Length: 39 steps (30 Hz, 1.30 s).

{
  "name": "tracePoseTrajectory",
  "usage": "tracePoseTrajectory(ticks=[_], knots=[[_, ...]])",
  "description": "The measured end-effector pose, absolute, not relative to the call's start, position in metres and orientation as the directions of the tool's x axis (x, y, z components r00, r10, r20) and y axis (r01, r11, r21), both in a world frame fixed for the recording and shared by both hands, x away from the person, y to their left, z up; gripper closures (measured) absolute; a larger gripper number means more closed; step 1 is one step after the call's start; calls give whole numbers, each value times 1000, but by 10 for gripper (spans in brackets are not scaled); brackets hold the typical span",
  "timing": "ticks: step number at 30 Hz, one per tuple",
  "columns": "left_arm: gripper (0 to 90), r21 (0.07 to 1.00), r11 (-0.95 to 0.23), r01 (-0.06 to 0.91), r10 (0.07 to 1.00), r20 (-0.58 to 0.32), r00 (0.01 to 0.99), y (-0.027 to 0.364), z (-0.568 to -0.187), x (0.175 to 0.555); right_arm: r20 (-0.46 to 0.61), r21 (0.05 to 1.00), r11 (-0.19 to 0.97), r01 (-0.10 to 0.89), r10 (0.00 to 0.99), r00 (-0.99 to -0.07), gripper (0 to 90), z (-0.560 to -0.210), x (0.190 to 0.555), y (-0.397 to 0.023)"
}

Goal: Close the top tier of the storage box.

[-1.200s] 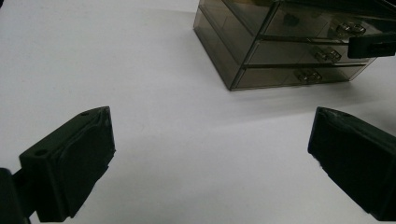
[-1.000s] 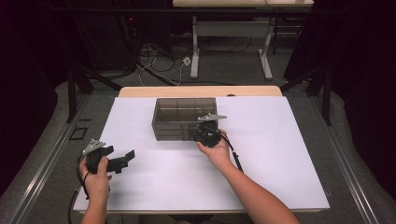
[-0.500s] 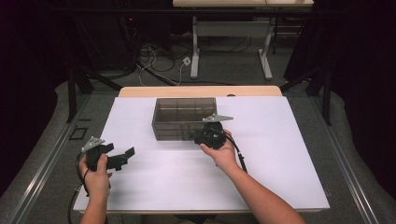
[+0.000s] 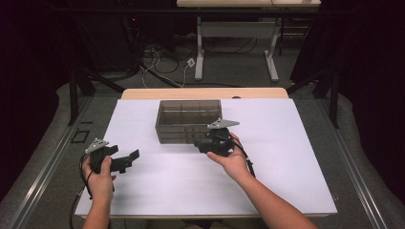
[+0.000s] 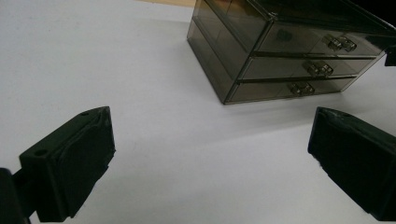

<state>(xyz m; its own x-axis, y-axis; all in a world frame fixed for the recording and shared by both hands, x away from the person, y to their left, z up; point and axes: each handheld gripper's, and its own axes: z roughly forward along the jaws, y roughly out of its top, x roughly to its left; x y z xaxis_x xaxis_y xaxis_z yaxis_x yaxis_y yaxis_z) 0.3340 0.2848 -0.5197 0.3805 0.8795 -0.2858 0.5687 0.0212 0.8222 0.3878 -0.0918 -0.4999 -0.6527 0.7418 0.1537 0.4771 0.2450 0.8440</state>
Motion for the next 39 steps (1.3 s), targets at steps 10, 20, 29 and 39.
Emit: tracePoseTrajectory(ticks=[10,20,29,39], knots=[[11,828,8,560,870,-282,404,278,-517,336,146,873,208,441,752,-643,252,-497,367,-123],[11,829,3,559,868,-280,410,277,-515,336,89,883,198,426,820,-566,74,-500,344,-166],[10,830,9,558,869,-283,407,278,-515,336,113,878,149,455,859,-500,0,-507,327,-196],[11,830,3,558,867,-281,413,277,-515,338,33,870,204,449,884,-466,0,-533,317,-225]])
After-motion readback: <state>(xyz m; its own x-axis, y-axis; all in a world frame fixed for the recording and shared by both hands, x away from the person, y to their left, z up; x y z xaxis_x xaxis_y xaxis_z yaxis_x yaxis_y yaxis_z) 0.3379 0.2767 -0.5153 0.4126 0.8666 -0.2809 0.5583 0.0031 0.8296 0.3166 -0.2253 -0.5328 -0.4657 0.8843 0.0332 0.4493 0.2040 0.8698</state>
